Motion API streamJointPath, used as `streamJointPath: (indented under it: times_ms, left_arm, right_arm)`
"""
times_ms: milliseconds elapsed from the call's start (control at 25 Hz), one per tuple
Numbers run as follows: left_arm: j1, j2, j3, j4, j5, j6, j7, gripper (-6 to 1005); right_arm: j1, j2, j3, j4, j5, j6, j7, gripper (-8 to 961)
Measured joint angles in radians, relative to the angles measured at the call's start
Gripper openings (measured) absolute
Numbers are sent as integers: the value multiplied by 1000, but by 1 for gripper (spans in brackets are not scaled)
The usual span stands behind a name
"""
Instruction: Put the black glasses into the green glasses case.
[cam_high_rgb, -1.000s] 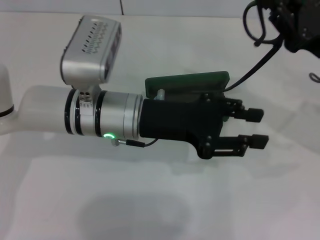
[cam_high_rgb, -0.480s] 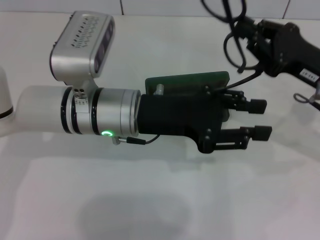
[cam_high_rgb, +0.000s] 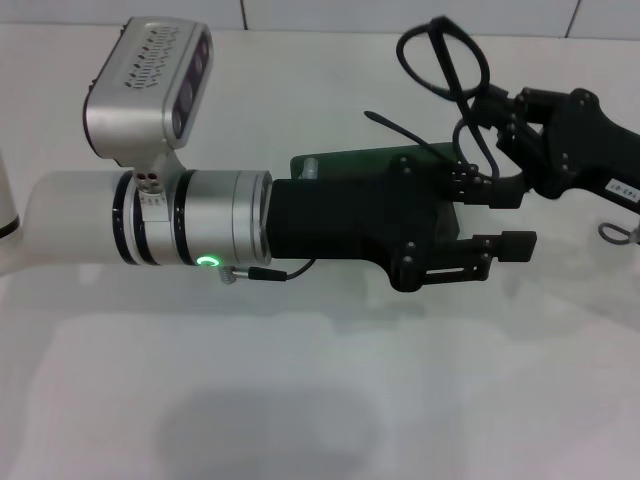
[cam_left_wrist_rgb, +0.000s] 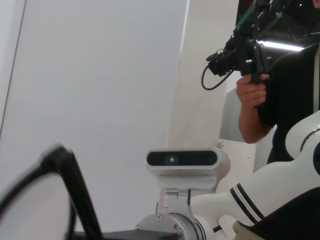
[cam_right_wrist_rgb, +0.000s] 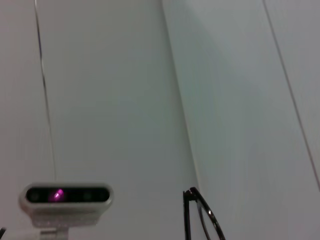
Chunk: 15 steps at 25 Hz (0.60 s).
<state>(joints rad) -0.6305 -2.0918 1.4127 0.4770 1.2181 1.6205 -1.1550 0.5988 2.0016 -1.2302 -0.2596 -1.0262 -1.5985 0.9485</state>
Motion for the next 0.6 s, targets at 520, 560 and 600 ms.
streamJointPath:
  times_ms: [520, 560, 600]
  left_arm:
    - [0, 5, -2, 8, -3, -4, -2, 485]
    - [-1, 7, -4, 8, -3, -4, -3, 485]
    - [-1, 7, -9, 9, -3, -4, -3, 485]
  right_arm:
    - [-15, -26, 8, -51, -158, -19, 27, 89]
    - [-19, -30, 9, -51, -155, -20, 28, 89]
    - [-22, -32, 11, -53, -153, -20, 28, 89]
